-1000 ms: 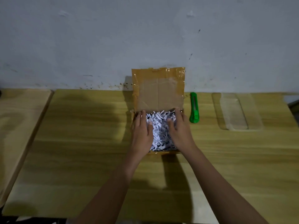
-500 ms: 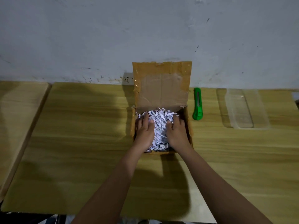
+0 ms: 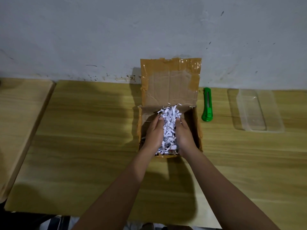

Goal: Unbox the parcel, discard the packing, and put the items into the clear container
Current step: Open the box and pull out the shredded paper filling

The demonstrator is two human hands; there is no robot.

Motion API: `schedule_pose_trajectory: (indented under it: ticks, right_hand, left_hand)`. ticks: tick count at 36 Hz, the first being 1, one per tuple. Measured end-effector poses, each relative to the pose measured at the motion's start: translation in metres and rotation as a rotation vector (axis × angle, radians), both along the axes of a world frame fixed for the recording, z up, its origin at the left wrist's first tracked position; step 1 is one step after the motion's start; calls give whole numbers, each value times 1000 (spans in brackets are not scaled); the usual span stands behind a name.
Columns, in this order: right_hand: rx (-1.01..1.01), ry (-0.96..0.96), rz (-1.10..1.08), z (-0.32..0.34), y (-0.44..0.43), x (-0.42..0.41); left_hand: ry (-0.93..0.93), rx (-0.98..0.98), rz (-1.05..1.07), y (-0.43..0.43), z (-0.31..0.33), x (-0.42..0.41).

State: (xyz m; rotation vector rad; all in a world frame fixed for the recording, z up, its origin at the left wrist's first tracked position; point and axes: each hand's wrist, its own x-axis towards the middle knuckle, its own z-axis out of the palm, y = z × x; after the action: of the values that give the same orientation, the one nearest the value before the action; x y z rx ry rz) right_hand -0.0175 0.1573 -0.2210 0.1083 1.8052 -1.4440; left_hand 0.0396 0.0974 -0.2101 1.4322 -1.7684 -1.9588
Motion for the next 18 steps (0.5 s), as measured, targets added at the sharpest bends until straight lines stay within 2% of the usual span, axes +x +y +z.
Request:
schedule_pose_trajectory:
  ticks: [9, 18]
  right_hand:
    - [-166, -151, -14, 0, 5, -9]
    - [-188, -85, -18, 3, 3, -8]
  left_hand:
    - [111, -97, 117, 9, 1, -11]
    - [126, -170, 206, 15, 0, -10]
